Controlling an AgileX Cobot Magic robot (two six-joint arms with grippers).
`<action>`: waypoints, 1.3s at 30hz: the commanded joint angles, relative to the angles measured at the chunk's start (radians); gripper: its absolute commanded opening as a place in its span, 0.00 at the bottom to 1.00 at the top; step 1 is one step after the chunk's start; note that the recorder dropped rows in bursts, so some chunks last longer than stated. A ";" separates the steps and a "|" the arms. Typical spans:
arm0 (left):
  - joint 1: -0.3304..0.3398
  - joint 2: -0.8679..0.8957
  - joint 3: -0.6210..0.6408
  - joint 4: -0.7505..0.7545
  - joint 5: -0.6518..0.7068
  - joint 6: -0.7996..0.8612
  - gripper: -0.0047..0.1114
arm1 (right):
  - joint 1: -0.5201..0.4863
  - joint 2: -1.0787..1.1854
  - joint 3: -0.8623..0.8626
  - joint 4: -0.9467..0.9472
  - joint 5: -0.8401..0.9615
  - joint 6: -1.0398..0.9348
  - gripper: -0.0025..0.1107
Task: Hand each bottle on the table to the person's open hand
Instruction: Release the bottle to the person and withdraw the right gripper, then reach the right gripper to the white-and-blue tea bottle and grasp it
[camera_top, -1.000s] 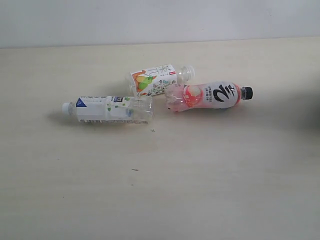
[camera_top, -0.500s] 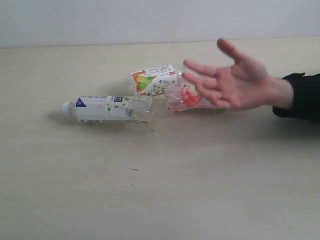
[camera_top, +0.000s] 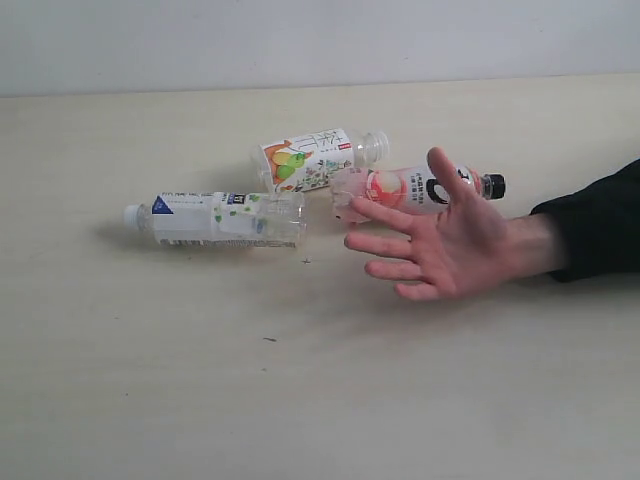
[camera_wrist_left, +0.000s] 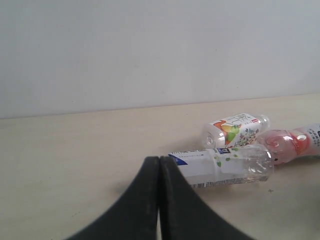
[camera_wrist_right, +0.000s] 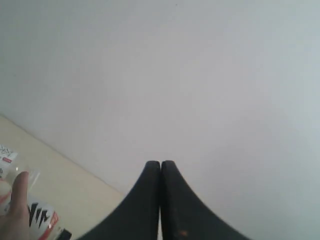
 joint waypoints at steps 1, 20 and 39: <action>0.000 -0.006 0.000 0.000 -0.002 -0.007 0.04 | 0.001 -0.003 -0.009 -0.018 0.001 0.025 0.02; 0.000 -0.006 0.000 0.000 -0.002 -0.007 0.04 | 0.123 1.031 -0.691 0.547 0.551 -0.369 0.02; 0.000 -0.006 0.000 0.000 -0.002 -0.007 0.04 | 0.162 1.831 -1.160 0.994 0.503 -0.900 0.08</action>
